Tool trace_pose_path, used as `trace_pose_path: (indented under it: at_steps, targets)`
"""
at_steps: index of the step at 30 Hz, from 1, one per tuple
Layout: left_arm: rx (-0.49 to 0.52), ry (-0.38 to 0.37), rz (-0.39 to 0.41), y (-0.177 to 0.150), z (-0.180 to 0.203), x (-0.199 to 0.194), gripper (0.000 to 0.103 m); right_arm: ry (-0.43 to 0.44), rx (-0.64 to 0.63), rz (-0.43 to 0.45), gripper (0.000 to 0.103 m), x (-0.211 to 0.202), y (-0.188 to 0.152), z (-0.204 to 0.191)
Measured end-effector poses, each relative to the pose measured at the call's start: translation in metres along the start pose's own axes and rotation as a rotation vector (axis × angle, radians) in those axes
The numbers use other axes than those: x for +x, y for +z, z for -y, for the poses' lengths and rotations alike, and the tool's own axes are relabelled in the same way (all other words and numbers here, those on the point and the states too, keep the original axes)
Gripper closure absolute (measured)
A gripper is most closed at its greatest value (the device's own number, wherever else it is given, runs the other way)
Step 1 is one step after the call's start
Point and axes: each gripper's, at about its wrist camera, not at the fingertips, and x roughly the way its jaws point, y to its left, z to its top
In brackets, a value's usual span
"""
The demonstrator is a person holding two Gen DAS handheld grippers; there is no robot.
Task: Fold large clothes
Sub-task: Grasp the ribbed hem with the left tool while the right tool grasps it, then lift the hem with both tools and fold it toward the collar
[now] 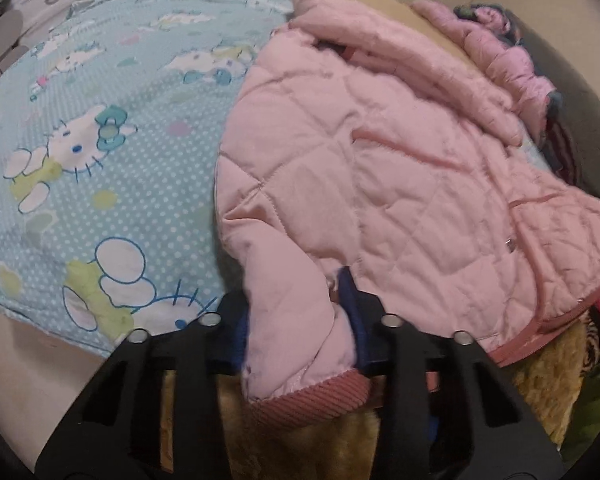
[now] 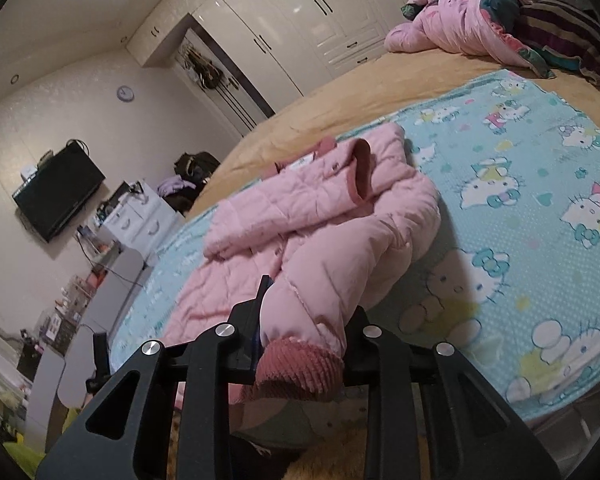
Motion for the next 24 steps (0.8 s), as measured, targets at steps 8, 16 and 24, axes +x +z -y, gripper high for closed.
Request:
trace_pose_path:
  at_steps: [8,16,24]
  targets:
    - [0.044,-0.068,0.153,0.029,0.024,-0.04,0.084,0.036,0.04,0.056,0.079,0.002,0.016,0.006]
    - [0.07,-0.084,0.261,0.067,0.048,-0.067,0.084,0.04,0.046,0.106,0.079,0.003,0.038,0.008]
    - [0.084,-0.103,0.319,0.095,0.062,-0.079,0.084,0.026,0.031,0.144,0.08,0.009,0.057,0.008]
